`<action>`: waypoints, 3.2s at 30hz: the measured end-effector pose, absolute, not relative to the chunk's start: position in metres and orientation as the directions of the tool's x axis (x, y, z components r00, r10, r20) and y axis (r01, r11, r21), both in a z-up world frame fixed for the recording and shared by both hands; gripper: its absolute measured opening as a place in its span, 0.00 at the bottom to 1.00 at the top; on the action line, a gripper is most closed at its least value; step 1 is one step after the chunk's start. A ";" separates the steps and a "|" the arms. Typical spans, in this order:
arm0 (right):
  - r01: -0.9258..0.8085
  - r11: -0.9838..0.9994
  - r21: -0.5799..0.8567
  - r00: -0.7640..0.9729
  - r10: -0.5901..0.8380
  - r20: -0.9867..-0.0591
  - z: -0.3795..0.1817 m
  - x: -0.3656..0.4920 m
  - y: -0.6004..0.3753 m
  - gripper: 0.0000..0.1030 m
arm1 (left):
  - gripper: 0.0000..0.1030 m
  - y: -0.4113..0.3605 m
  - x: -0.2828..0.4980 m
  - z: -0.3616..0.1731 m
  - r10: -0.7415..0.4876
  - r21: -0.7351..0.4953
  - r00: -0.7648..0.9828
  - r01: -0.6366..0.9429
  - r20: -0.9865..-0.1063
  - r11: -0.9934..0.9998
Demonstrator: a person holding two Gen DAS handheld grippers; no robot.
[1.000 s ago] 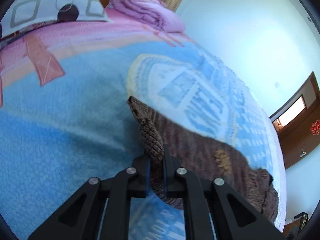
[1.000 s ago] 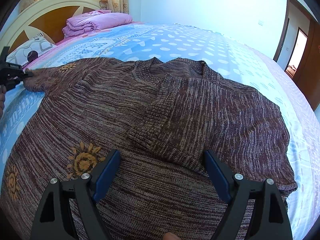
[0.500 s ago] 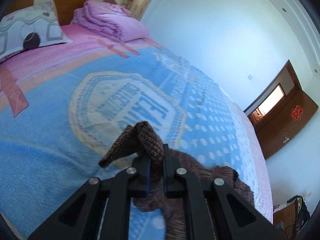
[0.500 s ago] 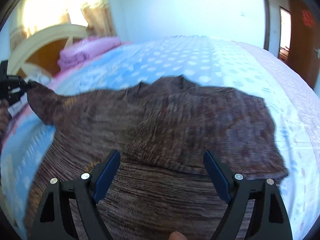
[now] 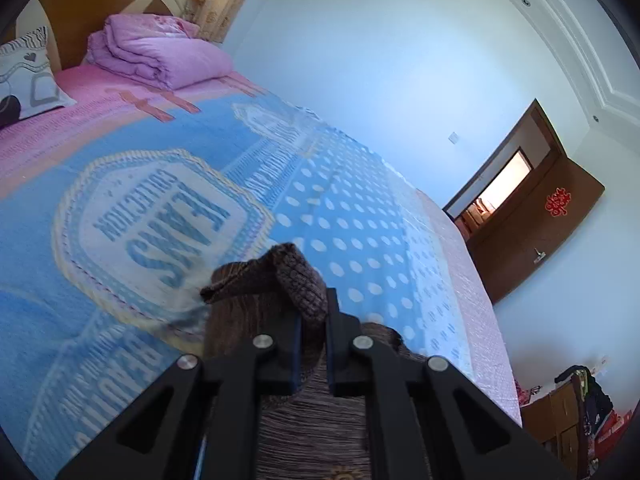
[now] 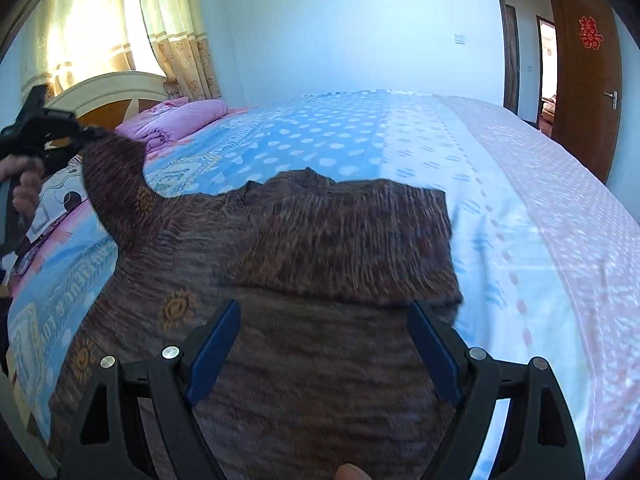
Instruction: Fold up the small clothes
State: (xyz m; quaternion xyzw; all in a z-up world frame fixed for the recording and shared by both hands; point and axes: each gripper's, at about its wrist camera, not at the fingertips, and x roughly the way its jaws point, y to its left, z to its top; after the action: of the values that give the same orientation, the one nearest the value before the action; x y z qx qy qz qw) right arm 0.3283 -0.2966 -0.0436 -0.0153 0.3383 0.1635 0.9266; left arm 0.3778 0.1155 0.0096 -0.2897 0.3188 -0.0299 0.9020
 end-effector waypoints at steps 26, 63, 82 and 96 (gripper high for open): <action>-0.400 0.912 0.093 0.651 0.354 -0.672 -0.095 0.285 -0.300 0.83 | 0.81 -0.080 0.320 -0.061 -0.223 -0.038 0.772 0.251 -0.596 0.967; -0.283 0.958 0.052 0.676 0.238 -0.697 -0.040 0.449 -0.196 0.57 | 1.00 0.085 0.375 -0.134 0.111 0.020 0.643 -0.148 -0.758 0.989; -0.460 0.887 0.027 0.636 0.351 -0.687 -0.046 0.396 -0.175 0.38 | 1.00 0.097 0.373 -0.135 0.179 0.028 0.618 -0.246 -0.765 0.969; -0.559 0.828 0.029 0.488 0.358 -0.796 -0.089 0.354 -0.189 0.38 | 1.00 0.115 0.365 -0.132 0.126 -0.076 0.642 -0.277 -0.756 0.958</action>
State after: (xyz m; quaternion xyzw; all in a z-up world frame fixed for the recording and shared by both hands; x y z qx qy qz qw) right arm 0.3543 -0.1885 -0.0887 -0.1174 0.4288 0.2684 0.8546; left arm 0.3650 0.1147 -0.1317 -0.0926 0.4078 0.1118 0.9014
